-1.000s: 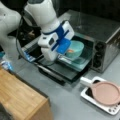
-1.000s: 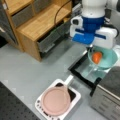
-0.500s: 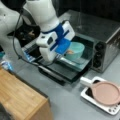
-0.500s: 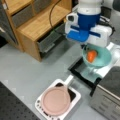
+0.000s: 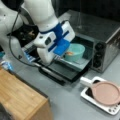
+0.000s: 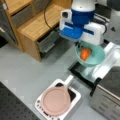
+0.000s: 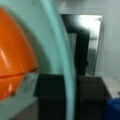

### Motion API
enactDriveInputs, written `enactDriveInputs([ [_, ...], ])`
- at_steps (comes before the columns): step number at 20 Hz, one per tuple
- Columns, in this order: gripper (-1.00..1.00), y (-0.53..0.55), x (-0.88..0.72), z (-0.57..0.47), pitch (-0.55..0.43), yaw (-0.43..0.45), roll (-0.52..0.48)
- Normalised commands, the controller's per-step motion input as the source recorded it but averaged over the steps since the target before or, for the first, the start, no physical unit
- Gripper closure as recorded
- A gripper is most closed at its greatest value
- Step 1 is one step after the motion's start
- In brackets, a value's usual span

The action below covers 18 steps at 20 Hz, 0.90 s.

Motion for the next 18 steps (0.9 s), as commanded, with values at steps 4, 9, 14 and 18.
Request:
enactDriveInputs([
  [4,1.00,-0.12,0.32,0.31,0.315,0.037,-0.110],
  [9,1.00,-0.16,0.39,0.28,0.297,0.009,-0.124],
  [14,1.00,-0.23,0.49,0.34,0.307,0.006,-0.114],
  [18,1.00,-0.21,0.57,0.55,0.375,-0.022,-0.078],
])
